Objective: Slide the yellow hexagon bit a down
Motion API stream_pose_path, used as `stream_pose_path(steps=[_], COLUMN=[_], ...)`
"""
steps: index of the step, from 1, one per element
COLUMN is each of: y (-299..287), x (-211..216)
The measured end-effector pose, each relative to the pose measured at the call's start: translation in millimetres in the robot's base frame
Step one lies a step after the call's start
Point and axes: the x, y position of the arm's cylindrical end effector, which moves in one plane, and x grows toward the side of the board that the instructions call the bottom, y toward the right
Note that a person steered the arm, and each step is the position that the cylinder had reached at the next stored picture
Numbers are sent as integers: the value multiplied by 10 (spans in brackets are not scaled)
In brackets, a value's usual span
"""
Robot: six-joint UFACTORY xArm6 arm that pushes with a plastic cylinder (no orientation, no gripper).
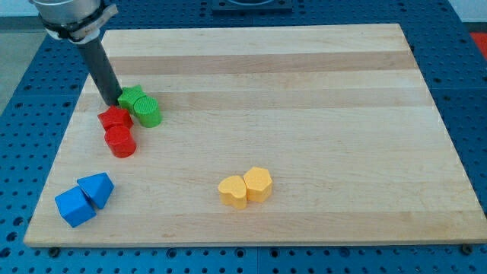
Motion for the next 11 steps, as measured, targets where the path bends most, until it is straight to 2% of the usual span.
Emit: stream_pose_path(steps=[1, 3, 4, 5, 6, 8, 9, 11], y=[-278, -294, 406, 1517, 2069, 2076, 2135, 2054], x=[-160, -167, -435, -461, -280, -158, 393, 552])
